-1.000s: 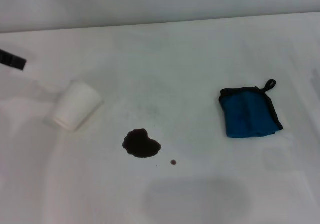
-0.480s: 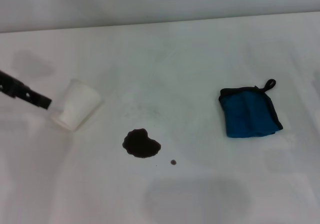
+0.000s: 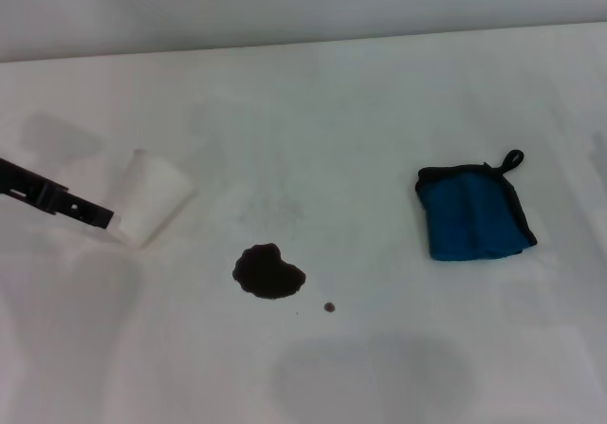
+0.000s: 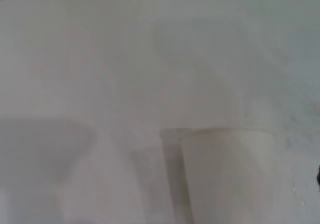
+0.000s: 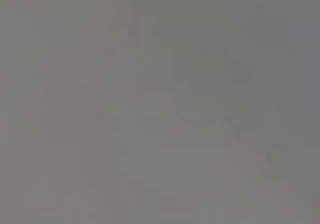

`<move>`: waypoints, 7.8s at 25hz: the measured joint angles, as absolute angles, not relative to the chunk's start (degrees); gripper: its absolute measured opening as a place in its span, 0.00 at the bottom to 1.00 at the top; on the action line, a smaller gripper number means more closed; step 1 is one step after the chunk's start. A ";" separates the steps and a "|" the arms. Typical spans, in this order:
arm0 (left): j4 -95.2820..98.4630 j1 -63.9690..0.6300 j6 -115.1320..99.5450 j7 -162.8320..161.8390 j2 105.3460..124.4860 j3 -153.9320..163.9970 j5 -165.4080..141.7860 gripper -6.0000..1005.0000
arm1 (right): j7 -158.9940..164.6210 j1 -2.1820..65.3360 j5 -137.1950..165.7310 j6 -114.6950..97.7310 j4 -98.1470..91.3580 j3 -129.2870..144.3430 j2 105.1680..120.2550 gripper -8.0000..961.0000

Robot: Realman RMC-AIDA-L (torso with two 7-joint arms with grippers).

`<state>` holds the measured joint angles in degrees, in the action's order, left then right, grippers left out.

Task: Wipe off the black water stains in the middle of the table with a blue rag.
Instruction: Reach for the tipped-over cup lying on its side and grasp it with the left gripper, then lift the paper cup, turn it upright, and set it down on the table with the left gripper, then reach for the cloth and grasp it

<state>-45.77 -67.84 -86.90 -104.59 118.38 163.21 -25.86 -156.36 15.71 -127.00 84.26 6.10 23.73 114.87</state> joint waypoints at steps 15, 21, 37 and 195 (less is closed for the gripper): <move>-39.77 -64.93 -81.37 -103.36 118.57 163.21 -22.20 0.87 | -156.35 15.66 -127.09 84.17 6.34 23.73 114.87 0.91; -36.49 -63.87 -78.16 -102.71 118.54 163.21 -20.25 0.87 | -156.36 15.40 -127.13 84.24 6.45 23.73 114.81 0.91; -30.15 -62.59 -69.54 -99.19 118.52 163.12 -18.12 0.87 | -156.36 15.14 -127.00 84.23 6.51 23.73 114.78 0.91; 2.40 -8.09 -82.32 -8.90 118.99 162.15 60.84 0.88 | -140.40 11.25 -127.28 81.52 -0.14 23.77 114.14 0.90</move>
<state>2.40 -8.09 -82.32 -8.90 118.99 162.15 60.84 -140.40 11.25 -127.28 81.52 -0.14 23.77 114.14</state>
